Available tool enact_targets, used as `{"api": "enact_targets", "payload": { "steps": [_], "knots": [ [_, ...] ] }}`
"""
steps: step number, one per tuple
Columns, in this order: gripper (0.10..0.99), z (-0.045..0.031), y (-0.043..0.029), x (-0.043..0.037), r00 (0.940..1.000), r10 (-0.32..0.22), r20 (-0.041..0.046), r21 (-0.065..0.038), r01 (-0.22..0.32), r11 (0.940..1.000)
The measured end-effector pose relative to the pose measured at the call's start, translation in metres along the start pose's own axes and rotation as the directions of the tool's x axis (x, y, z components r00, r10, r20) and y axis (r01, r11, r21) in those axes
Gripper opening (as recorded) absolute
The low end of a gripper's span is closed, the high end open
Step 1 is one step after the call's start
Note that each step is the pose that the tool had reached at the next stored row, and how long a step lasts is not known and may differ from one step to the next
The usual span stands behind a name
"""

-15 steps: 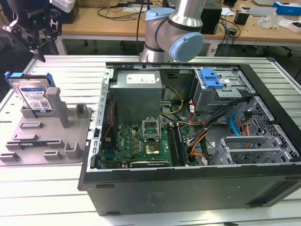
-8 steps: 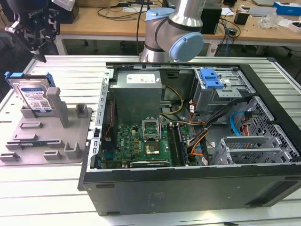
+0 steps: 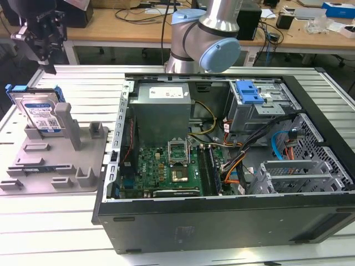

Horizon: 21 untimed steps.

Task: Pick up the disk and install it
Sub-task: 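Pick up the disk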

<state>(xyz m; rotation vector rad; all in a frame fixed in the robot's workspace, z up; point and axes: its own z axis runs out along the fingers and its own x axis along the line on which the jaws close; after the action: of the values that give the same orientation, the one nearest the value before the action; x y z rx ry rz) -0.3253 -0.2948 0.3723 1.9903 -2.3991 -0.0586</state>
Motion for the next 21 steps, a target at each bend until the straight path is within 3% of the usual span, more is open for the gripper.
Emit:
{"api": "enact_targets", "payload": {
  "steps": [3,5,6,12,17,21],
  "knots": [
    [0.482,0.0014,-0.0001,0.0000,0.9979,-0.065,-0.0047,0.000,0.065,0.9979],
    [0.482,0.0031,0.0000,-0.0001,0.9927,-0.120,-0.0109,0.001,0.120,0.9928],
    [0.482,0.0033,0.0006,-0.0003,0.9922,-0.124,-0.0143,0.002,0.124,0.9923],
    [0.482,0.0033,0.0005,-0.0003,0.9895,-0.144,-0.0153,0.002,0.144,0.9896],
    [0.482,0.0034,0.0009,-0.0003,0.9840,-0.177,-0.0249,0.021,0.177,0.9840],
    [0.482,0.0037,0.0084,0.0011,0.9816,-0.189,-0.0300,0.021,0.189,0.9817]
  ]
}}
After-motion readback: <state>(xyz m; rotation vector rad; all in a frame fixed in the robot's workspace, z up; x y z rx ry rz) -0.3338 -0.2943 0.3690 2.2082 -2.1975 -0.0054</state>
